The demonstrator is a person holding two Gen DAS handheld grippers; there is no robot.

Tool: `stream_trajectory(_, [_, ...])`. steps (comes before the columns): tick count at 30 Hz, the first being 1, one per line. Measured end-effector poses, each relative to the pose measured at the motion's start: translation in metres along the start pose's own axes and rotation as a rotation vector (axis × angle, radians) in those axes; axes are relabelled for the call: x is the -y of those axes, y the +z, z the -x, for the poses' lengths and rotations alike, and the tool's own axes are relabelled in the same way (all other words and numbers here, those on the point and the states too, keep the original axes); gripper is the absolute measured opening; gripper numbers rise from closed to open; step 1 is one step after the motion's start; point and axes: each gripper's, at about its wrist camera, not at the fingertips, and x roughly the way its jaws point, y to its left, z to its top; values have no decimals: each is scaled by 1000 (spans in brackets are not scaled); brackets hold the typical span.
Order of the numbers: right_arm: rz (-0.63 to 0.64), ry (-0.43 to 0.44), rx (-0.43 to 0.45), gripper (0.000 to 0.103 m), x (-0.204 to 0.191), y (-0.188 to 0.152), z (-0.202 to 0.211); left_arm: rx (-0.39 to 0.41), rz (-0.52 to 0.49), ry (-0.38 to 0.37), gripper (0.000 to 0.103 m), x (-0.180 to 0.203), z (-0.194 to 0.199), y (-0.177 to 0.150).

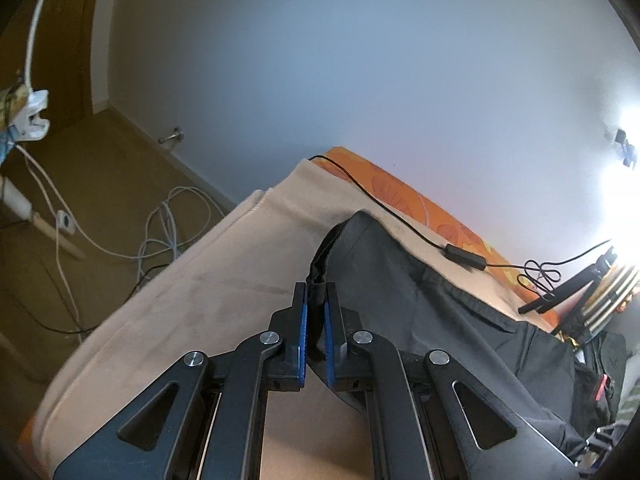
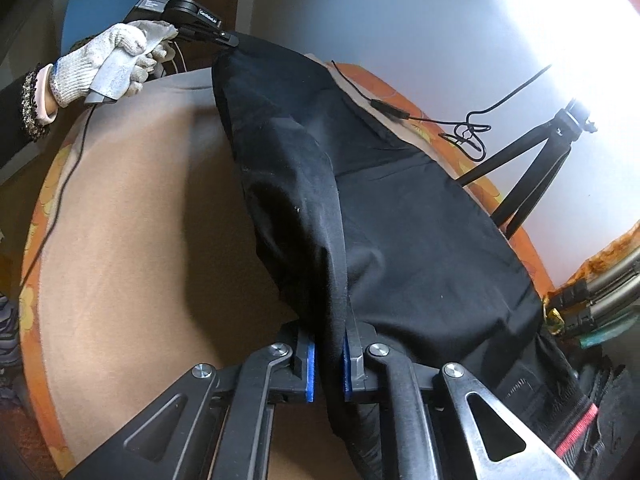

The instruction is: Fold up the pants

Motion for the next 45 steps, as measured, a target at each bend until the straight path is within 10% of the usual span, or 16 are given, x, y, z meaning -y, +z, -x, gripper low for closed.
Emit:
stream_trajectory(15, [81,84,-16,7,-113,2,6,-21,57,113,5,-97,70,-47])
stream_trajectory(21, [14,124,3,36,-118,-12,30,-44,16,164,5,-100,55,-57])
stream_trajectory(28, [-251,161,108,41,-71,-50,84,-40,-3,175,5,-99,51,-61])
stream_trajectory(45, [-298,102,-11,37,-59,24,-32,-29,16,134,5,-105,54,-68])
